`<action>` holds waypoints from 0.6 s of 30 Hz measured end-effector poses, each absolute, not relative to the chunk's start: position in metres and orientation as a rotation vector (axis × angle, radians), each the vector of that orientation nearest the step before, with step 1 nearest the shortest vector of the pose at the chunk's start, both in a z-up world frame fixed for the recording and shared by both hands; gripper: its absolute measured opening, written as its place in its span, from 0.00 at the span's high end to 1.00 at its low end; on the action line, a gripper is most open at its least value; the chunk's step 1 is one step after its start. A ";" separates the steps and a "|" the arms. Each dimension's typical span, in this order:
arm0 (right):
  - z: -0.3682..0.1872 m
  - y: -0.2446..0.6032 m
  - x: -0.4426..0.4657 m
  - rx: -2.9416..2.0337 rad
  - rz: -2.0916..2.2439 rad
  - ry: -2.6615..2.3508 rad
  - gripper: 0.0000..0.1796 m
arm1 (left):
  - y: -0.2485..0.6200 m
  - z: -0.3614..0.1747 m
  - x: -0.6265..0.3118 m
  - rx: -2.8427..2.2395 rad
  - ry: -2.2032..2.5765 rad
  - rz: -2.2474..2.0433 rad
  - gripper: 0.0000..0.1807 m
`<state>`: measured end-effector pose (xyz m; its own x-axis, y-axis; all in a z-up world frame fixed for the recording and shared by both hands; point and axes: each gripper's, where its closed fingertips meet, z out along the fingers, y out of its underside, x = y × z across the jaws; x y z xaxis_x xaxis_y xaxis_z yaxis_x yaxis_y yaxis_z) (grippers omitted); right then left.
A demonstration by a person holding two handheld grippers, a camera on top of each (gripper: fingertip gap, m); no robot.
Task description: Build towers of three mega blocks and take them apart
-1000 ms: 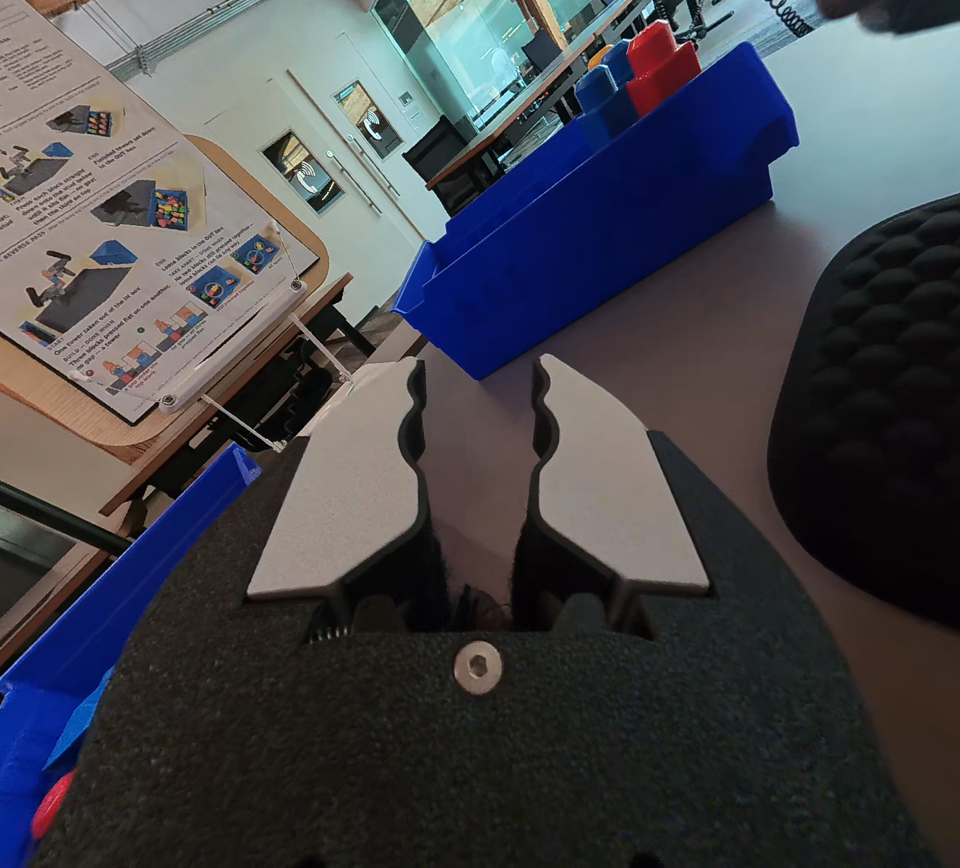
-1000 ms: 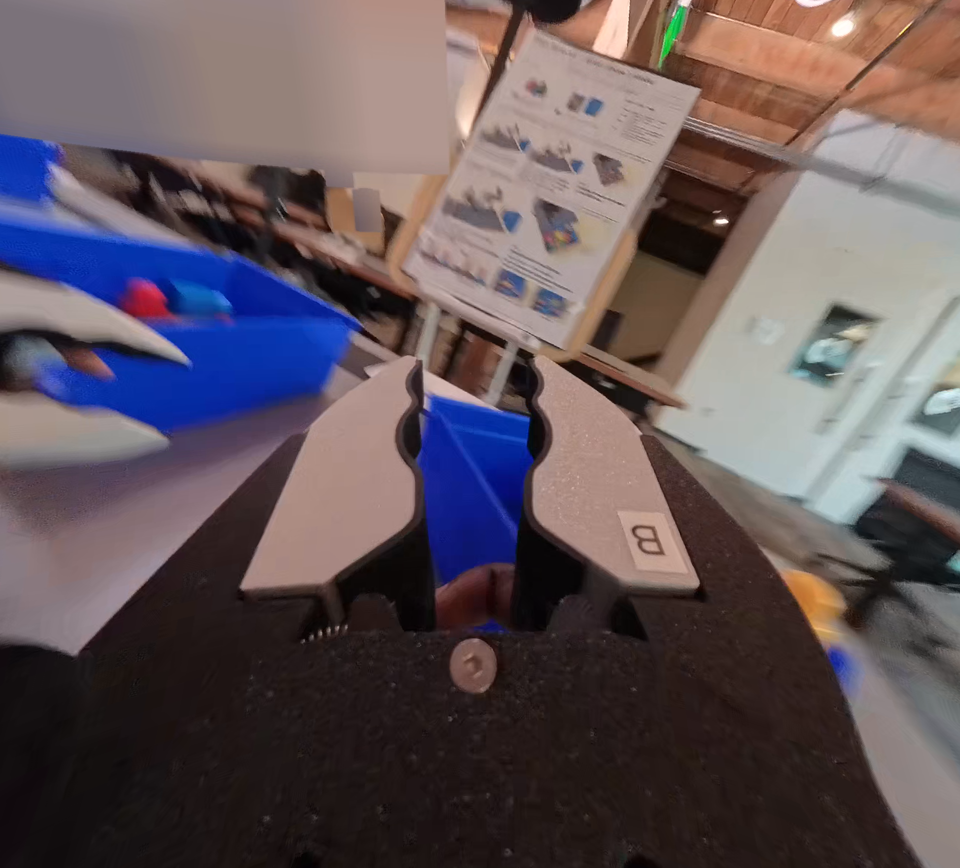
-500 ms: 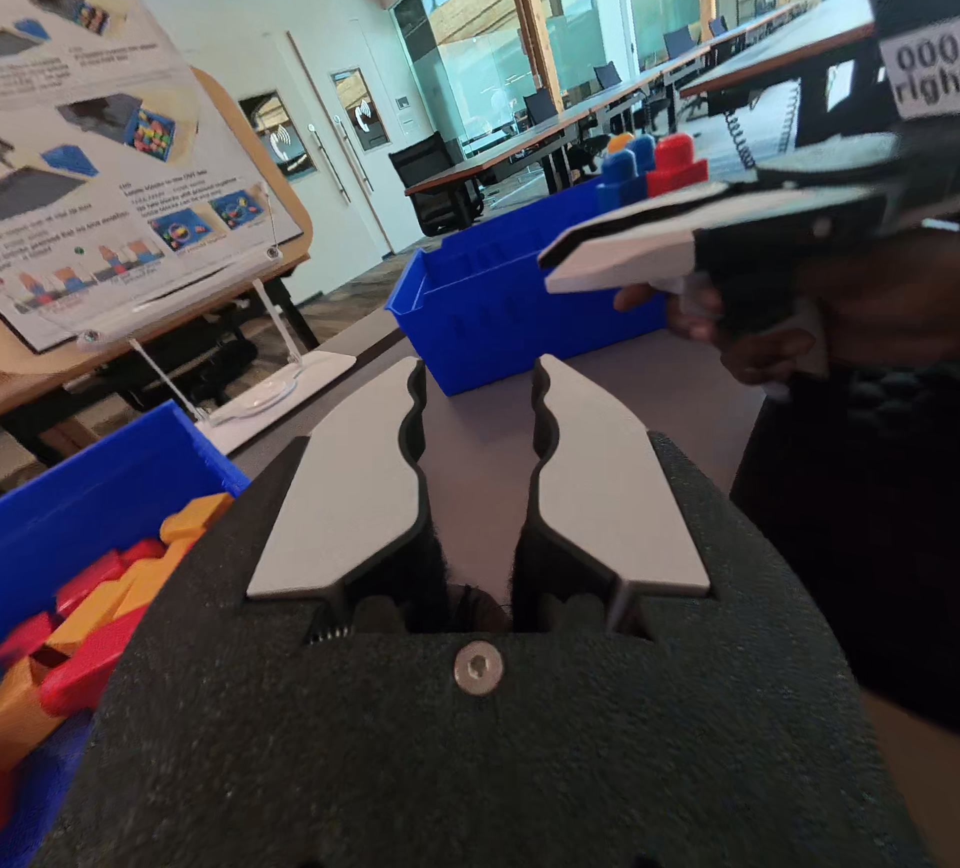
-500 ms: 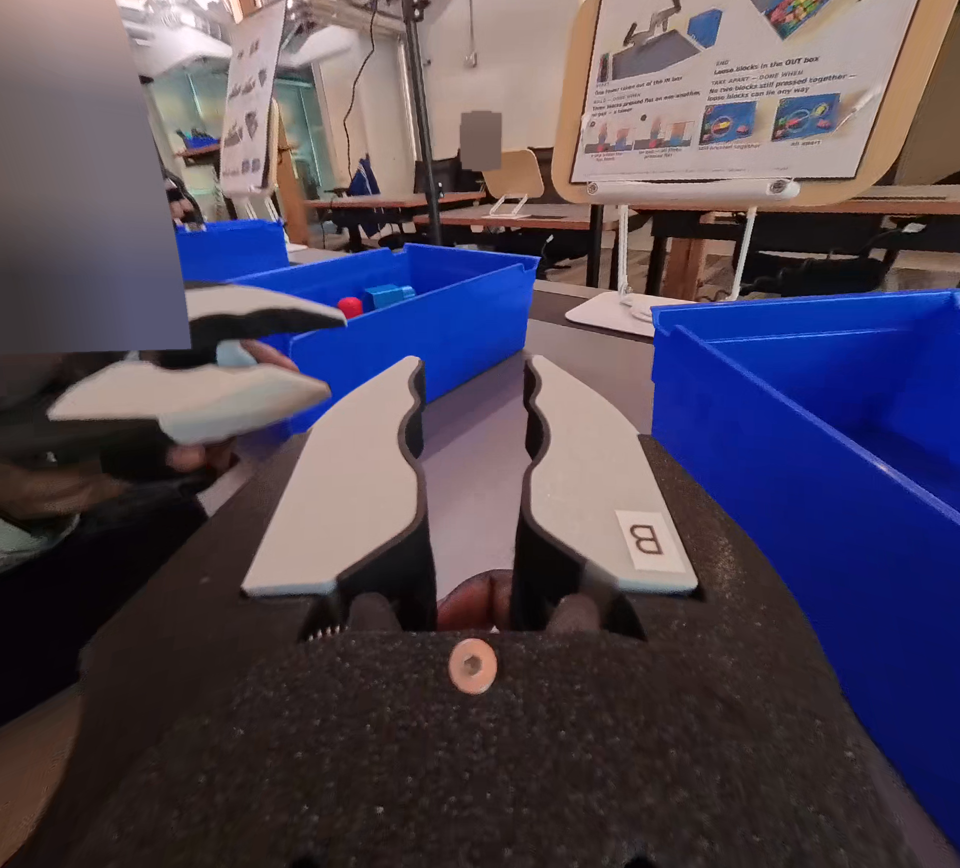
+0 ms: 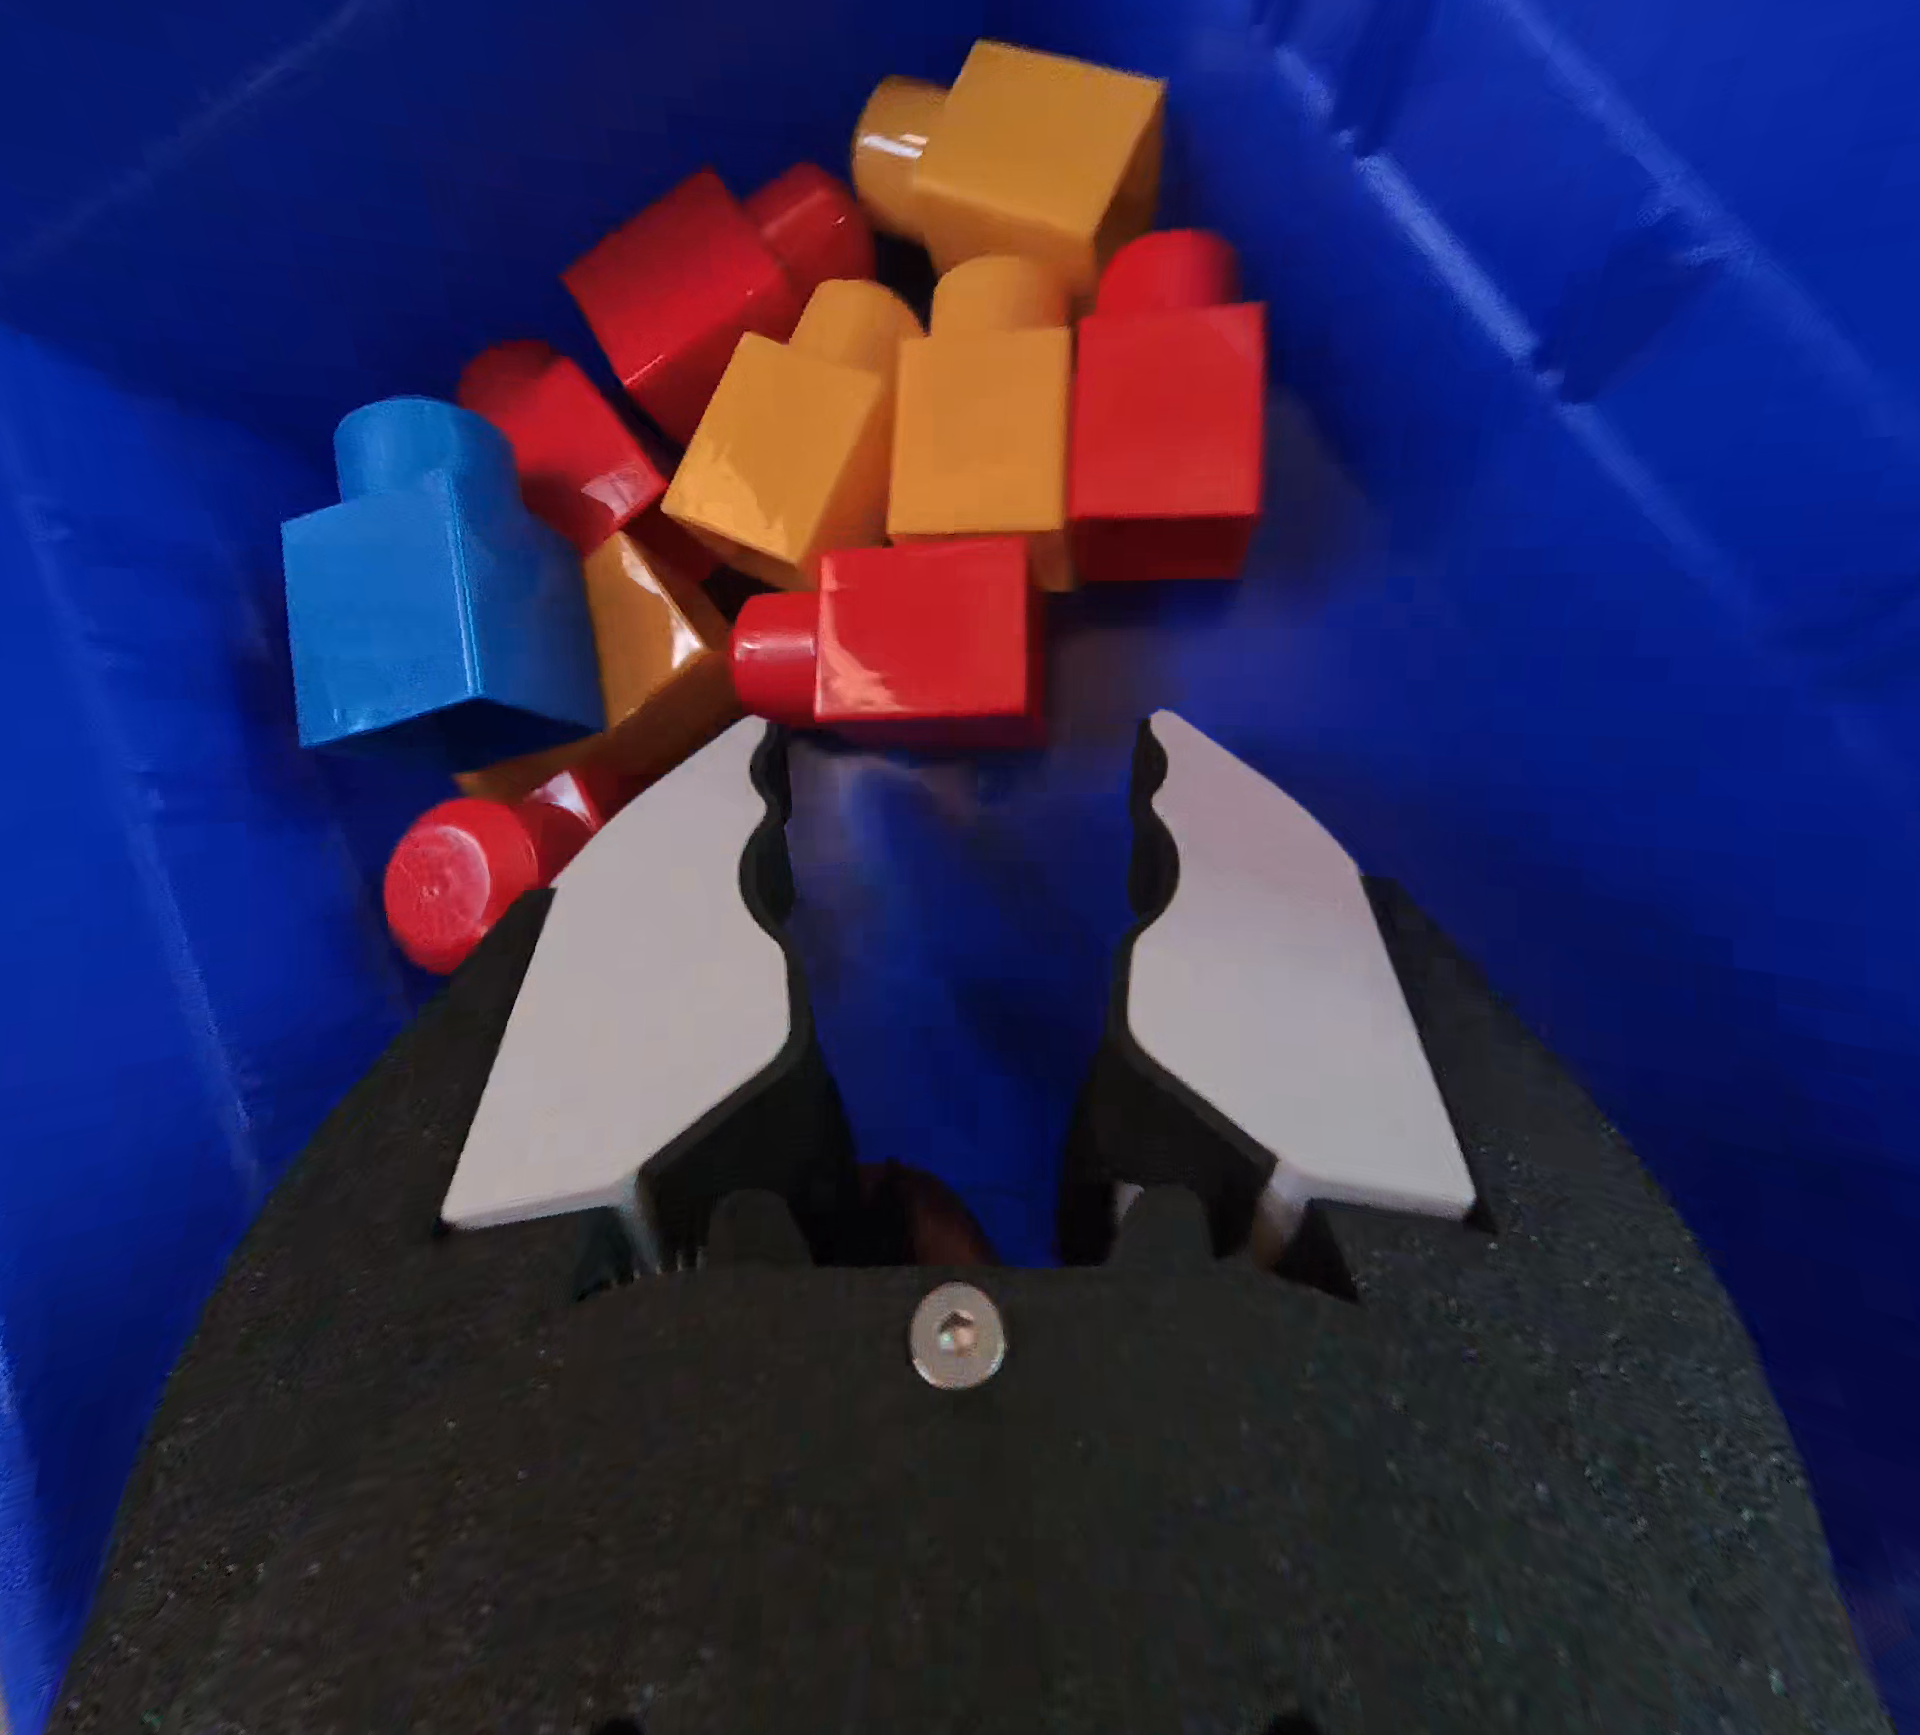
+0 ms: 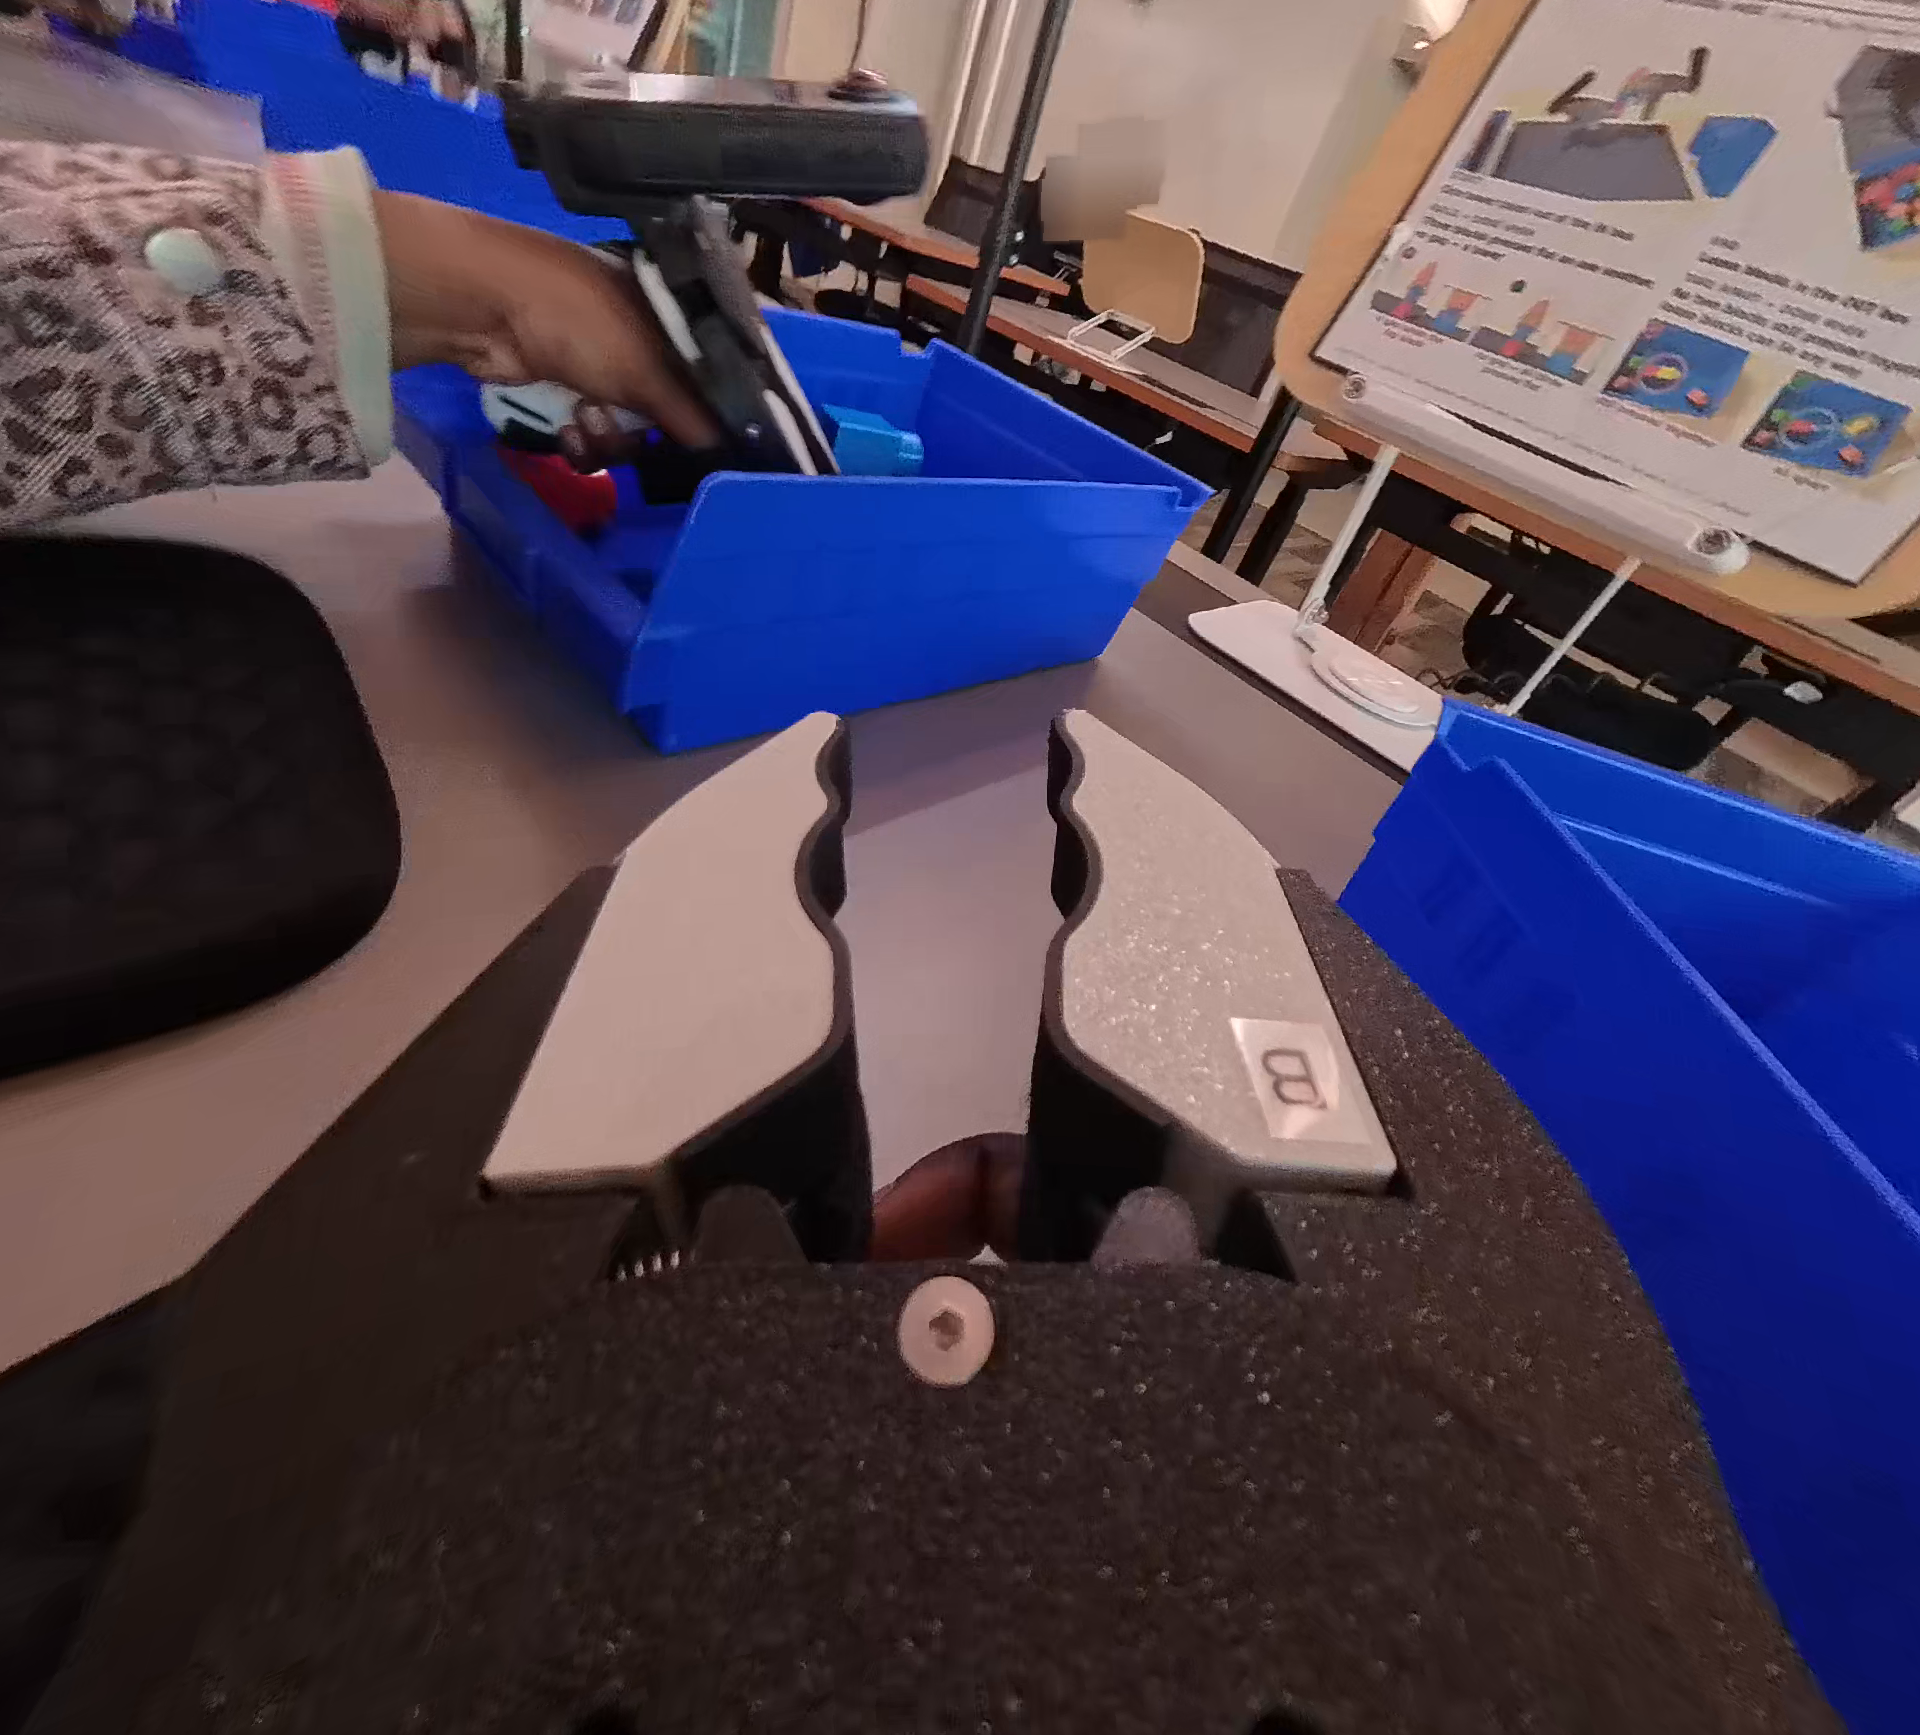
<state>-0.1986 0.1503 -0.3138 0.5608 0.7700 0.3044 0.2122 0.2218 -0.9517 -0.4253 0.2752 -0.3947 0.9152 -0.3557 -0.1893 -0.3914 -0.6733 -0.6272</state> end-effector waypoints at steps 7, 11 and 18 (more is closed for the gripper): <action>-0.337 0.143 -0.212 -1.299 0.326 -1.168 0.79 | 0.288 -0.401 -0.429 -2.318 0.602 0.225 0.70; -0.350 0.141 -0.215 -1.287 0.240 -1.264 0.78 | 0.284 -0.358 -0.412 -2.002 0.666 0.216 0.70; -0.309 0.131 -0.212 -1.315 0.687 -1.013 0.69 | 0.164 -0.219 -0.283 -0.997 0.809 -0.125 0.70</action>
